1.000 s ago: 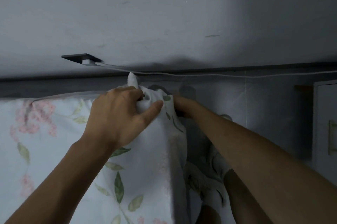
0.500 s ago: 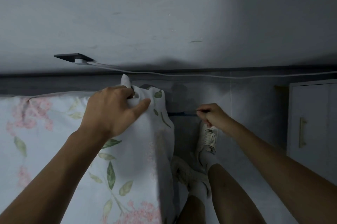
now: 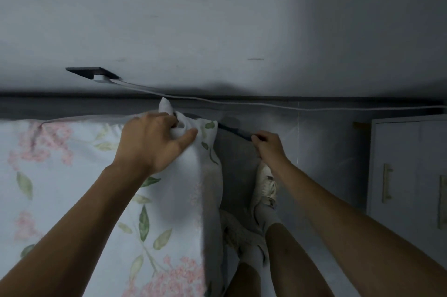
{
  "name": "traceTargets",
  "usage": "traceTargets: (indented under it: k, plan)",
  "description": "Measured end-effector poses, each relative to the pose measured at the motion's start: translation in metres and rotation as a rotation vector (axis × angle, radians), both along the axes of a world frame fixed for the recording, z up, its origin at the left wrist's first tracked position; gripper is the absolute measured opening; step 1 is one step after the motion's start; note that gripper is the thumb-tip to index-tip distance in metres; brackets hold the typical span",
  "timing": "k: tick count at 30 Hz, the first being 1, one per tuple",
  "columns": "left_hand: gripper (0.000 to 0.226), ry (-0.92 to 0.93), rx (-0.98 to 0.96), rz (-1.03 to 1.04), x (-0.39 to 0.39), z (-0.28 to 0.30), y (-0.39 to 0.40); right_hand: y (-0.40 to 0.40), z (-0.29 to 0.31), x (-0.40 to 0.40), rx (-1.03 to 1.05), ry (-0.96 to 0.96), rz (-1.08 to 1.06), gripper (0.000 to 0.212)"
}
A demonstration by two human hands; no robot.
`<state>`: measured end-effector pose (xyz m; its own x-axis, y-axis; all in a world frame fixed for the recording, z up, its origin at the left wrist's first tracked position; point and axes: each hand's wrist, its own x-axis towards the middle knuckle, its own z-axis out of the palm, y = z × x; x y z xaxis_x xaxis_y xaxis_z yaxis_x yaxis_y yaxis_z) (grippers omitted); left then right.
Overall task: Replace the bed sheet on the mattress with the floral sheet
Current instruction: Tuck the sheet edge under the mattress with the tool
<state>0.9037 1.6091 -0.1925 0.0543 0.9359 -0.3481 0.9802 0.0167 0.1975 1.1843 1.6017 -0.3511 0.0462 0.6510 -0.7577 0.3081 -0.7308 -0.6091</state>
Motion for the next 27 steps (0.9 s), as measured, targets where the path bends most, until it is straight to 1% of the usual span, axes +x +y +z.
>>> traceTargets:
  k: [3,6,8,10,11,13,14,16,18,20,22,24,27]
  plan:
    - [0.068,0.042,-0.022,0.005,0.004,-0.028,0.004,0.011,0.007,0.021,0.056,-0.063,-0.004,0.021]
    - [0.064,-0.003,-0.087,0.041,0.001,-0.034,0.012,0.028,0.026,-0.002,0.157,-0.070,0.091,0.021]
    - [0.072,-0.032,-0.119,0.031,-0.015,-0.026,0.012,0.042,0.042,-0.026,0.253,-0.075,0.159,0.015]
    - [0.079,0.006,-0.102,0.027,-0.049,-0.016,0.006,0.056,0.059,-0.052,0.333,-0.055,0.190,0.007]
    - [0.079,0.022,-0.063,0.055,-0.072,-0.012,0.003,0.063,0.069,-0.065,0.369,-0.041,0.198,0.005]
    - [0.074,0.058,0.006,0.117,-0.122,-0.004,-0.007,0.075,0.088,-0.091,0.430,-0.021,0.212,0.007]
    - [0.072,0.089,0.007,0.140,-0.146,-0.001,-0.013,0.082,0.096,-0.106,0.442,-0.013,0.219,0.010]
    - [0.073,0.126,-0.056,0.160,-0.182,-0.001,-0.024,0.092,0.099,-0.134,0.419,0.000,0.214,0.015]
    - [0.072,0.098,-0.092,0.146,-0.199,-0.010,-0.029,0.098,0.091,-0.163,0.386,0.019,0.215,0.013]
    - [0.072,0.055,-0.108,0.149,-0.204,-0.020,-0.024,0.100,0.078,-0.189,0.374,0.038,0.225,0.010]
    - [0.077,0.025,-0.143,0.168,-0.208,-0.026,-0.015,0.100,0.069,-0.213,0.351,0.075,0.215,0.015]
    - [0.075,0.006,-0.172,0.184,-0.212,-0.028,-0.012,0.101,0.061,-0.232,0.329,0.115,0.256,0.020]
    - [0.073,0.051,-0.203,0.148,-0.209,-0.028,-0.009,0.109,0.050,-0.255,0.321,0.131,0.317,0.024]
